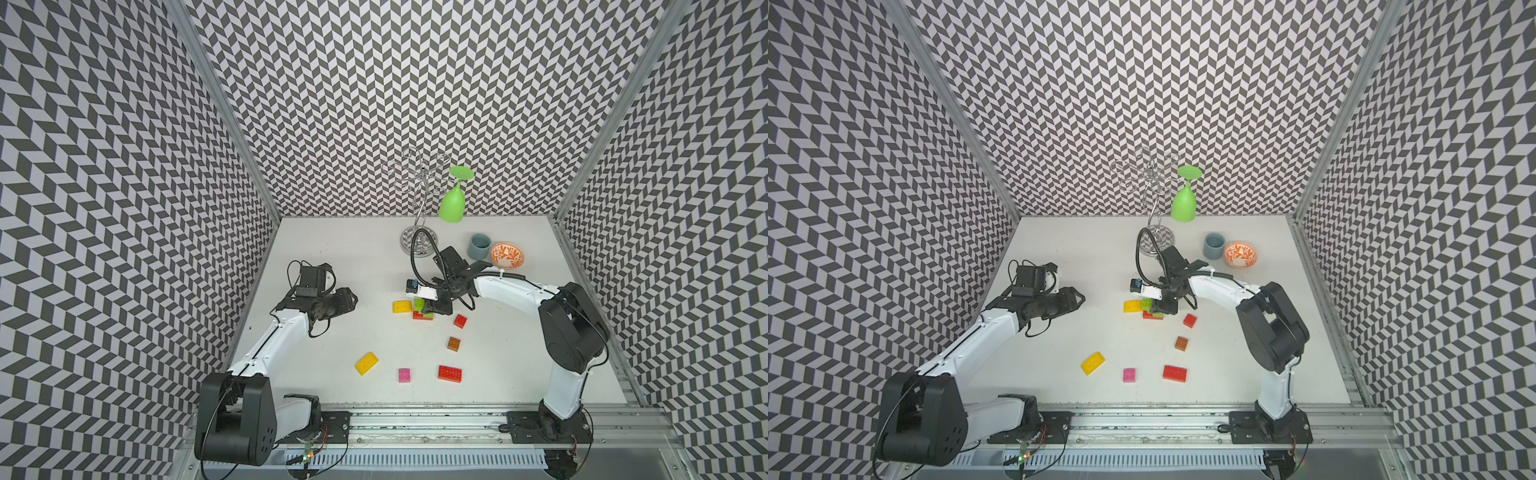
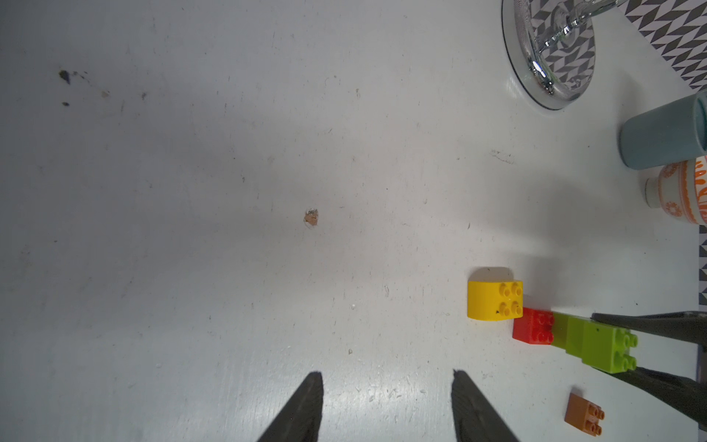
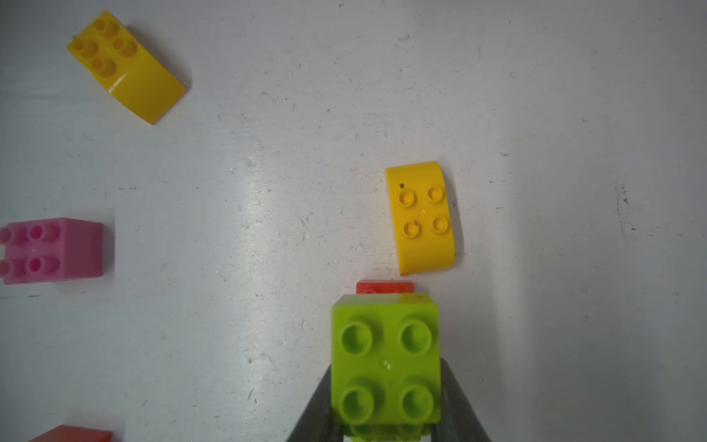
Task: Assemble the letter s with lego
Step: Assemble the lego brick with the lego brick.
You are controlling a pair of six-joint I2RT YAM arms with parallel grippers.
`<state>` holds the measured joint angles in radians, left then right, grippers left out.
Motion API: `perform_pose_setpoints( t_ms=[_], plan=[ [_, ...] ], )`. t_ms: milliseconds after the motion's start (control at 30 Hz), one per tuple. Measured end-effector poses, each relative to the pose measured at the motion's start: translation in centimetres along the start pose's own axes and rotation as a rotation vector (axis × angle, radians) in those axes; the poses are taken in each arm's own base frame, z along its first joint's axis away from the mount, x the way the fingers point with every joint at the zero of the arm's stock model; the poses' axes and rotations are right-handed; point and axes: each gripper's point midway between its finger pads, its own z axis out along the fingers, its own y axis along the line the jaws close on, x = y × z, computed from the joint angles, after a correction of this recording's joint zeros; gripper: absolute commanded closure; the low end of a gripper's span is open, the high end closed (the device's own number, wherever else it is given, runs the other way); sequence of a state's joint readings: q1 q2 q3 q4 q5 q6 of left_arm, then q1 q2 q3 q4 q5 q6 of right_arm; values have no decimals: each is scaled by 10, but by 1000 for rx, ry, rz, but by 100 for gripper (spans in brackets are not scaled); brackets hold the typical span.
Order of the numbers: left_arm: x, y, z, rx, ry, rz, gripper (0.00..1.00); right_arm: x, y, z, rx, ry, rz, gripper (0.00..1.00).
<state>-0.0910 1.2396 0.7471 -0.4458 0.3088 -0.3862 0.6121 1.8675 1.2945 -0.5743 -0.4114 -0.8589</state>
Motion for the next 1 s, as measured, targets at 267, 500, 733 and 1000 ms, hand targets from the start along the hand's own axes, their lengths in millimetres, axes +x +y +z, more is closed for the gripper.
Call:
perform_pose_setpoints(
  t_ms=[267,500,733,1000],
  plan=[
    [0,0,0,0,0,0,44,1,1,3,22,-30,21,100],
    [0,0,0,0,0,0,44,2,-1,3,28,-38,26,100],
    [0,0,0,0,0,0,44,3,-2,2,19,-39,36,100],
    [-1,0,-1,1,-6,0,44,3,-4,4,4,-50,45,100]
  ],
)
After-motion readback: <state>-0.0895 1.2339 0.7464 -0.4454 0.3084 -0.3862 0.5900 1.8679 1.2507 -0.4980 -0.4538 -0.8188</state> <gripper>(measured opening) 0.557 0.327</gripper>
